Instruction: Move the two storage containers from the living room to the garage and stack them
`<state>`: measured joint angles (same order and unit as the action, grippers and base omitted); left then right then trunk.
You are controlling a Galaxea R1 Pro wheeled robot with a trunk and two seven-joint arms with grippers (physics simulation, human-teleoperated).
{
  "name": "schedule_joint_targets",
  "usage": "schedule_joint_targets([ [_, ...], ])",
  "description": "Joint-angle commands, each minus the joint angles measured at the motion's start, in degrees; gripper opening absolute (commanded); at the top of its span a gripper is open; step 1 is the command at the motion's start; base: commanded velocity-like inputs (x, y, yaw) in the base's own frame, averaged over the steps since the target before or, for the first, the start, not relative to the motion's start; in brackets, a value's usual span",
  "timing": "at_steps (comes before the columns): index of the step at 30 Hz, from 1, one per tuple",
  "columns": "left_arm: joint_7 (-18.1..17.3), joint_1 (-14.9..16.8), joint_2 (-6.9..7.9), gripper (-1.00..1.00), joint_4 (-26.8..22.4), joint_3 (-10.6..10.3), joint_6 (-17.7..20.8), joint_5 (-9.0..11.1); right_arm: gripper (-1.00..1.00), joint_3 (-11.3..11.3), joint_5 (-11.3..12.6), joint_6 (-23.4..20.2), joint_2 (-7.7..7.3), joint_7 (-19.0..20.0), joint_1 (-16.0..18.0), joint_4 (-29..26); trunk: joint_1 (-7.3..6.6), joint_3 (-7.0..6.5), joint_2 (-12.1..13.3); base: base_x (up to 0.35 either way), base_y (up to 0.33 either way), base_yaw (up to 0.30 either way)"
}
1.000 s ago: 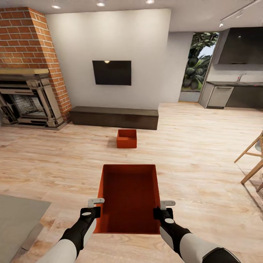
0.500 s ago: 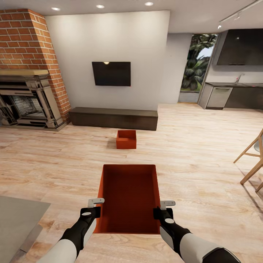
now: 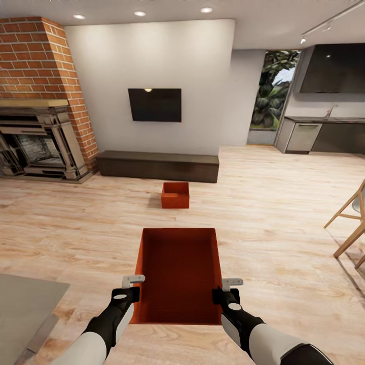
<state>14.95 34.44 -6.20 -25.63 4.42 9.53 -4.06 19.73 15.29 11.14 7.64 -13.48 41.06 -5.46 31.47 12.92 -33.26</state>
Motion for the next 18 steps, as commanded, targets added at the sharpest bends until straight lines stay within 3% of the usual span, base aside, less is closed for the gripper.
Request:
schedule_joint_targets([
  [1,0.1,0.0,-0.04,-1.0,-0.1,0.5,0.4,-0.8,-1.0,-0.6,0.4,0.3,-0.02,-0.1,0.1,0.0,0.02,0.0,-0.1,0.0,0.0,0.0],
  [18,0.1,0.0,-0.04,-1.0,-0.2,0.5,0.4,-0.8,-1.0,-0.6,0.4,0.3,-0.08,-0.1,0.1,0.0,0.02,-1.55,-0.1,0.0,0.0,0.0],
])
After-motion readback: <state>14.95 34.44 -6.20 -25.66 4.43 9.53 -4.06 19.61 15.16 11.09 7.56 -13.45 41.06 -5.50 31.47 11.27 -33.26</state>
